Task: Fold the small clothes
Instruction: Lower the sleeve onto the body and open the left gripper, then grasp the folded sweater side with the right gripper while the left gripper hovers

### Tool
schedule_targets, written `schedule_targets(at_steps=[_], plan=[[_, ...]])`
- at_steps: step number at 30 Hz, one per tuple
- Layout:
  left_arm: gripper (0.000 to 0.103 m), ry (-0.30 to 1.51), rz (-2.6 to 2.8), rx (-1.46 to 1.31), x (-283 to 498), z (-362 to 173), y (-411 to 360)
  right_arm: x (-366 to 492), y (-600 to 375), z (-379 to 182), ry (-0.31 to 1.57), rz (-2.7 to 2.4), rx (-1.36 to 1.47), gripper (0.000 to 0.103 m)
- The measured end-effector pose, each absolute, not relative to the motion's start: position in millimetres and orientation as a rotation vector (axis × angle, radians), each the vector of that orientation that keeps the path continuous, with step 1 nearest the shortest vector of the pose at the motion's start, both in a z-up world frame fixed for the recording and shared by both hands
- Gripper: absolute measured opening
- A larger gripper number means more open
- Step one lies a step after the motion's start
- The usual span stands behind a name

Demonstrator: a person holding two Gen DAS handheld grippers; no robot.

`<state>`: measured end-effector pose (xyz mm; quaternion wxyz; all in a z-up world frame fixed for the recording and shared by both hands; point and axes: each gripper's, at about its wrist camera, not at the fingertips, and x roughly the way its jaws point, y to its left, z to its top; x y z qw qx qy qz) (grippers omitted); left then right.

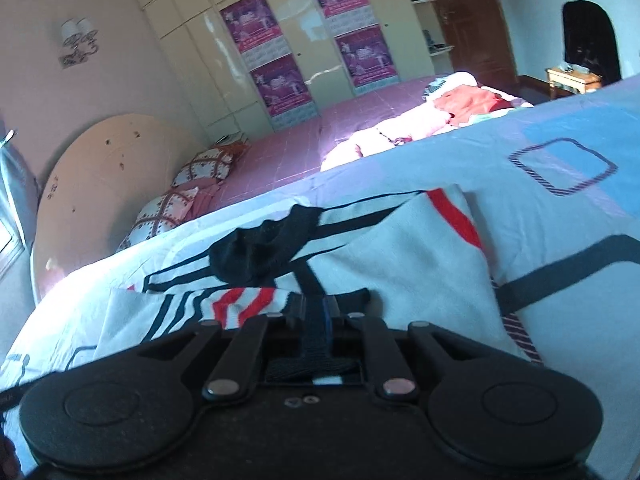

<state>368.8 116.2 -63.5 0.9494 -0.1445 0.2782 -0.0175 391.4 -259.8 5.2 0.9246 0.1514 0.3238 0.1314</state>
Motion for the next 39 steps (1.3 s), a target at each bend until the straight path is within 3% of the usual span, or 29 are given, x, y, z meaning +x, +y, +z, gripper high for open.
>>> schedule_targets(at_steps=[4, 8, 11, 15, 27, 39], plan=[[0.025, 0.618, -0.110, -0.223, 402, -72, 76, 392, -220, 3, 0.688, 0.368, 0.184, 0.014], [0.025, 0.701, -0.093, -0.168, 411, -99, 64, 398, -199, -22, 0.799, 0.303, -0.005, 0.009], [0.026, 0.706, -0.112, -0.129, 409, -93, 66, 393, -207, -22, 0.786, 0.334, 0.015, 0.010], [0.026, 0.658, -0.106, -0.164, 422, -81, 87, 398, -213, -10, 0.730, 0.348, 0.079, 0.022], [0.026, 0.719, -0.075, -0.208, 531, -97, 142, 451, -183, -28, 0.724, 0.356, 0.025, 0.017], [0.026, 0.681, -0.155, -0.126, 506, -86, 73, 458, -138, -23, 0.704, 0.467, -0.013, 0.021]])
